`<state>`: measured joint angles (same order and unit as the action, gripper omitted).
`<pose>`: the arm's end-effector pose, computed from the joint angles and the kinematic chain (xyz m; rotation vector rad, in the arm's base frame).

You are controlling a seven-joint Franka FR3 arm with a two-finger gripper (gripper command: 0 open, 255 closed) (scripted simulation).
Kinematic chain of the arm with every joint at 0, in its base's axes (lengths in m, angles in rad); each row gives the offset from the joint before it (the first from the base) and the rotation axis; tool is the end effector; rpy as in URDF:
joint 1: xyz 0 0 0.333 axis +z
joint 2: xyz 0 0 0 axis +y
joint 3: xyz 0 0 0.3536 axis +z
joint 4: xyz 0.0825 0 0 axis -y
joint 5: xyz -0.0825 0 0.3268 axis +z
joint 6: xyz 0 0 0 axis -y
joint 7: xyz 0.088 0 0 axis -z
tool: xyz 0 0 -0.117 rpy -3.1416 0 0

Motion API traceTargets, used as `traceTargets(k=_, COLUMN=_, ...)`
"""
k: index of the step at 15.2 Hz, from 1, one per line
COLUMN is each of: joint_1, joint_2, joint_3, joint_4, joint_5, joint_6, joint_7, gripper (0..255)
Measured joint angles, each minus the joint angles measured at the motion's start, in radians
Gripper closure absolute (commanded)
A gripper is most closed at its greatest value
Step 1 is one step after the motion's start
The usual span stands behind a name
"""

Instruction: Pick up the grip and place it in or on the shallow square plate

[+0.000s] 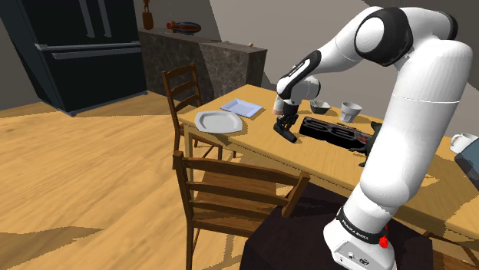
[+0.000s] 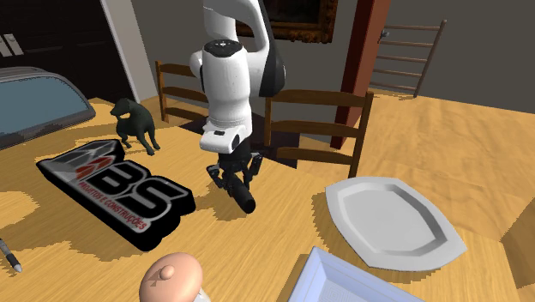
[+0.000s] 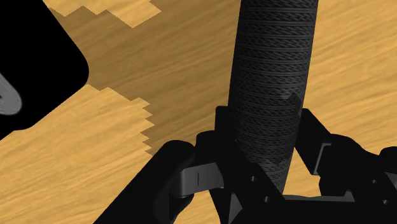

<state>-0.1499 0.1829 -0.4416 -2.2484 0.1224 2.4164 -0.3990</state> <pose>0.4247 -0.2769 0.3620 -3.1111 0.4342 -0.0107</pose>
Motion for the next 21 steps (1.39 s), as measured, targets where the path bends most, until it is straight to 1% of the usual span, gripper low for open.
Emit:
traceTargets(k=8, joint_1=0.001, joint_2=-0.006, joint_3=-0.002, joint_4=0.0, joint_5=-0.004, joint_6=-0.006, joint_7=0.003, gripper=255)
traceTargets(k=21, joint_1=0.014, joint_2=-0.122, joint_3=-0.017, joint_4=0.053, joint_5=-0.084, joint_6=-0.161, joint_7=0.06, gripper=255)
